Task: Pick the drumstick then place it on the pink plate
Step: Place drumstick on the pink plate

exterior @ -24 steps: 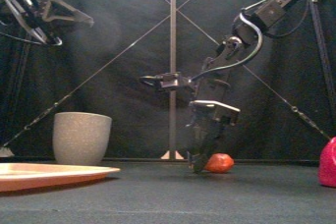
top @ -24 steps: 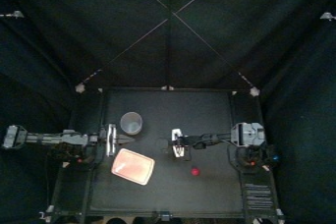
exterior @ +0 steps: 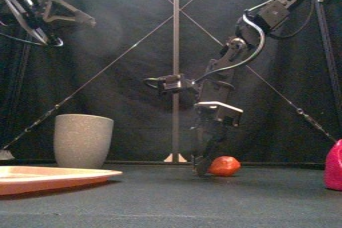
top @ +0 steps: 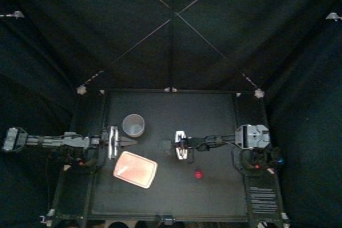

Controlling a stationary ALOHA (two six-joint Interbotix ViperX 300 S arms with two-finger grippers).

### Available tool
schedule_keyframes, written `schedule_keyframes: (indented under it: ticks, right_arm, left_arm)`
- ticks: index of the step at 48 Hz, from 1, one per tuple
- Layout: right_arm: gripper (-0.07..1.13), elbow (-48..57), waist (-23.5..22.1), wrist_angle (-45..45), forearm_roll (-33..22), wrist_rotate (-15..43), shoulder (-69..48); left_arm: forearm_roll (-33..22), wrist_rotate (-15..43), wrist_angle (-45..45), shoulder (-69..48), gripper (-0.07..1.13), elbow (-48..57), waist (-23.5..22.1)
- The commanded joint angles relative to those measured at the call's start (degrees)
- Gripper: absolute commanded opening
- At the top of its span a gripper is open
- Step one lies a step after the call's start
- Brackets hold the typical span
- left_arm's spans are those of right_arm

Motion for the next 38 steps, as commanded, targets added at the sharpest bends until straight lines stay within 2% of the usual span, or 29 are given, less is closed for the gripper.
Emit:
schedule_keyframes:
  ticks: [1, 7, 20, 31, 38]
  right_arm:
    - [0.50, -0.09, -0.79, 0.53, 0.09, 0.62, -0.88]
    - [0.49, -1.67, 0.09, 0.53, 0.53, 0.88, -1.49]
    - [0.49, -12.57, 8.96, 1.14, 1.58, 0.88, -0.79]
    - [0.49, -23.38, 12.66, 3.08, 1.58, 0.97, 5.36]
    - [0.49, -31.64, 13.97, 3.16, 1.23, 0.97, 11.34]
  left_arm:
    - [0.00, 0.09, -0.62, 0.18, 0.20, -0.70, 0.26]
    - [0.00, 0.09, -0.70, 0.18, 0.20, -0.70, 0.35]
    - [0.09, 0.18, -2.46, 0.09, 0.20, -0.70, 2.11]
    - [0.00, 0.09, -3.43, 0.09, 0.20, -0.62, 5.54]
    - [0.00, 0.00, -3.52, 0.00, 0.20, -0.44, 5.71]
